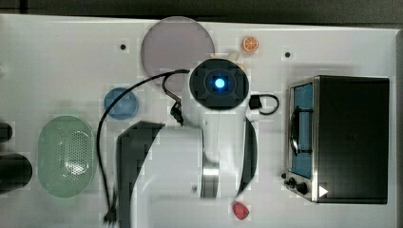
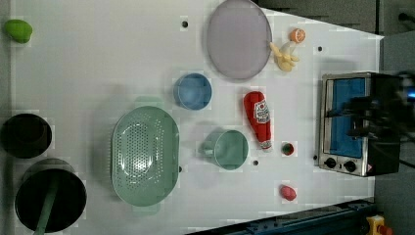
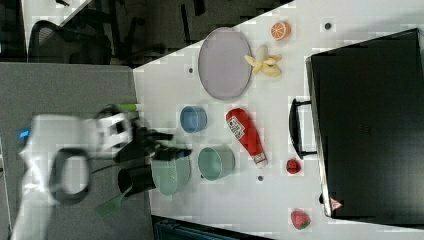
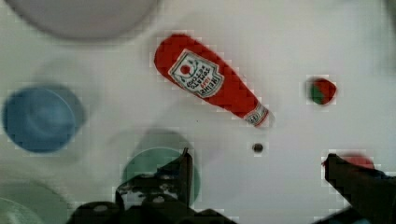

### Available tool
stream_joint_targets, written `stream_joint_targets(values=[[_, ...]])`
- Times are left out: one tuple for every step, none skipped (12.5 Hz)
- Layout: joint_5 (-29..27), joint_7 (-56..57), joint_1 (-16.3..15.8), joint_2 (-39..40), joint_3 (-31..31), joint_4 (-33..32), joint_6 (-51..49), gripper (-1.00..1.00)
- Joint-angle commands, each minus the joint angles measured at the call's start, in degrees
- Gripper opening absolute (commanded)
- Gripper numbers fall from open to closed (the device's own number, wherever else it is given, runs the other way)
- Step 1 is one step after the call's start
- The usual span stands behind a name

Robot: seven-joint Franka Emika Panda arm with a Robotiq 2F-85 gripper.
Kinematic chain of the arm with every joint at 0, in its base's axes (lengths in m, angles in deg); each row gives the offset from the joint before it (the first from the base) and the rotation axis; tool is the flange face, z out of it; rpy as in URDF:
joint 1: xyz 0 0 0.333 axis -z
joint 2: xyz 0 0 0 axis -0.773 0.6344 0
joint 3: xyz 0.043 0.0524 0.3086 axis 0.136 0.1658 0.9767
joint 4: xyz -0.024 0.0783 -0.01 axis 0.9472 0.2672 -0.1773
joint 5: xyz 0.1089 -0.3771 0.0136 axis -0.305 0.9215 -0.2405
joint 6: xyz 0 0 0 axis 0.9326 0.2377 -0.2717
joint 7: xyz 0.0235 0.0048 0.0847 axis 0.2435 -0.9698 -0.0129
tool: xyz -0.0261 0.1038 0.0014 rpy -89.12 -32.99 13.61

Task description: Pick Ketchup from the table and place it in strainer.

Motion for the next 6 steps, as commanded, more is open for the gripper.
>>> stream_joint_targets(values=[[-0.4,22.2,-0.3,-0.5,-0.8,-4.1,7.6,1.00],[-0.4,26.8,-0.3,0.3,-0.8,-5.8,11.5,1.00],[-0.4,30.9,-0.3,1.1,-0.7,-7.7,15.1,1.00],[-0.4,34.5,-0.3,2.0,-0.6,-9.5,18.5,1.00],[-0.1,37.4,-0.4,3.1,-0.3,-11.2,21.5,1.00],[0.3,39.0,-0.4,4.4,0.2,-12.7,24.2,1.00]])
